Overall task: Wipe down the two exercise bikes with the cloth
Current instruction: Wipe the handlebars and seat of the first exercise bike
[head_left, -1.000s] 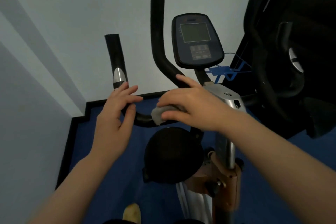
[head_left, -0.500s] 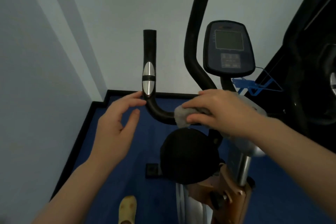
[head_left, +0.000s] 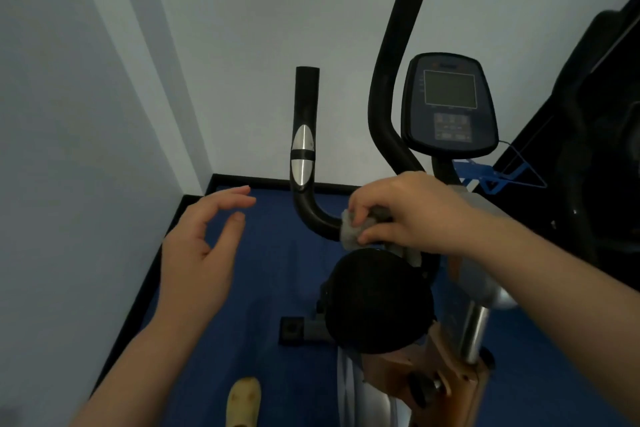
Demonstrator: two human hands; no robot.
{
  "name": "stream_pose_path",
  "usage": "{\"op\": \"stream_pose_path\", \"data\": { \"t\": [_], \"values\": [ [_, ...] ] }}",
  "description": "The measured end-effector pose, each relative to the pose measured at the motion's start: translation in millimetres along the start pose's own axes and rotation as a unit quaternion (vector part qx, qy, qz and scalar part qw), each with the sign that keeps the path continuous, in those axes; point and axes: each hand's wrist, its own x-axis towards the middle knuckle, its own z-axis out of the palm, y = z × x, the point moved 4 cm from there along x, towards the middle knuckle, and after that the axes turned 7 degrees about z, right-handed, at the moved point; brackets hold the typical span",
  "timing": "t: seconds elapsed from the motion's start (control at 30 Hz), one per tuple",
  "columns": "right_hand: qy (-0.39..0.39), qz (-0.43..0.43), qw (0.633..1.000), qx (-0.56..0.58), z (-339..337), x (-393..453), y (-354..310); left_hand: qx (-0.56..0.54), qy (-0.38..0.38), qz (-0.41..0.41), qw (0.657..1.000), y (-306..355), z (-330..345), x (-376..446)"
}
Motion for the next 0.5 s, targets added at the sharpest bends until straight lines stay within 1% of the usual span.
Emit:
{"op": "stream_pose_path", "data": {
  "t": [0.03, 0.1, 0.13, 0.2, 0.27, 0.37, 0.43, 0.47, 0.5],
  "values": [
    [0.020, -0.010, 0.999, 0.042, 6, 6, -10, -0.009, -0.002, -0.011, 1.000, -1, 3, -1],
    [0.054, -0.001, 0.989, 0.139, 15, 14, -23, -0.022, -0.020, -0.025, 0.999, -2, 13, -2],
    [0.061, 0.005, 0.985, 0.162, 15, 14, -23, -0.025, -0.030, -0.024, 0.999, -1, 16, -1],
    [0.059, 0.006, 0.990, 0.127, 16, 7, -12, -0.032, -0.044, -0.017, 0.998, 2, 20, 3],
    [0.077, 0.003, 0.993, 0.086, 15, -1, -3, -0.038, -0.034, -0.008, 0.999, 4, 18, 9],
    [0.134, -0.023, 0.976, 0.172, 18, 8, -16, -0.038, -0.024, -0.011, 0.999, 0, 19, 13],
    [0.173, -0.046, 0.968, 0.176, 17, 26, -28, -0.038, -0.042, -0.019, 0.998, -2, 23, 11],
    [0.203, -0.045, 0.962, 0.177, 12, 37, -29, -0.037, -0.051, -0.018, 0.998, -3, 25, 11],
    [0.241, -0.025, 0.951, 0.192, 6, 46, -27, -0.036, -0.056, -0.016, 0.998, -3, 25, 11]
  ]
}}
